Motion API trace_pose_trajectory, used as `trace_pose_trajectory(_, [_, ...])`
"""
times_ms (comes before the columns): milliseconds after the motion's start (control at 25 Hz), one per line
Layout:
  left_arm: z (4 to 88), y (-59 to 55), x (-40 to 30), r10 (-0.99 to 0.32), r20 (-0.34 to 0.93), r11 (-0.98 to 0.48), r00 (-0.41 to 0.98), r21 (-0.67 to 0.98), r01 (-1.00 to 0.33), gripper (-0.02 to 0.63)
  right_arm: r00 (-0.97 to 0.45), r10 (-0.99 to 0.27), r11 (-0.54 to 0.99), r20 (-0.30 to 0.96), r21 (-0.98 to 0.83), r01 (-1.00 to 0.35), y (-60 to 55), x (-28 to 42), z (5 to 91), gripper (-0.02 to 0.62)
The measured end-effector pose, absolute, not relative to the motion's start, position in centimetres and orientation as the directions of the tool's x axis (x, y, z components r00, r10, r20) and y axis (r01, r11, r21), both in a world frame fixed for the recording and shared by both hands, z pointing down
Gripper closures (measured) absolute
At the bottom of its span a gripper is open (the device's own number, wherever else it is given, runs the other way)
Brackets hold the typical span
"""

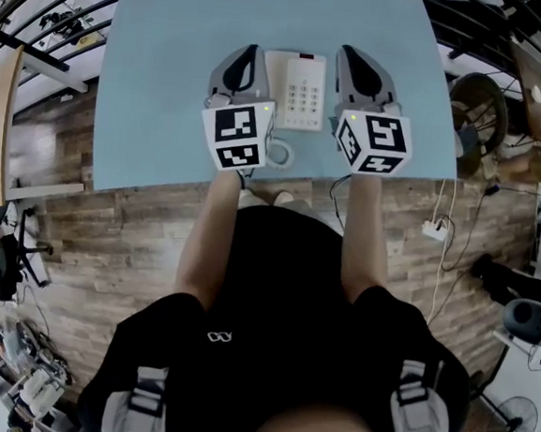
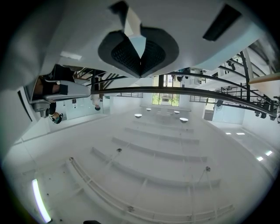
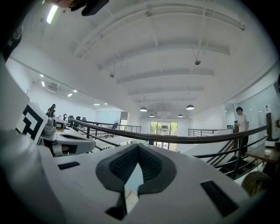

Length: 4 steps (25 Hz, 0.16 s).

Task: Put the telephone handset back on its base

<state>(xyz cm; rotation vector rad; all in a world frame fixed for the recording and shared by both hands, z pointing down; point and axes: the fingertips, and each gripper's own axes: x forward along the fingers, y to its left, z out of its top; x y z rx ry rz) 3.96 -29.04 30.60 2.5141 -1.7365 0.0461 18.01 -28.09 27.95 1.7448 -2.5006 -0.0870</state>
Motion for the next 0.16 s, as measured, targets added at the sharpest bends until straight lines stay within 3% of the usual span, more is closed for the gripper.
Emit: trace_pose_trajectory(160, [30.93, -29.32, 4.16, -0.931, 0.084, -0.352, 0.355, 0.055, -0.935, 0.606, -0.358, -0.932, 0.362, 0.049, 0.1, -0.927, -28.33, 17.83, 28.04, 0.6])
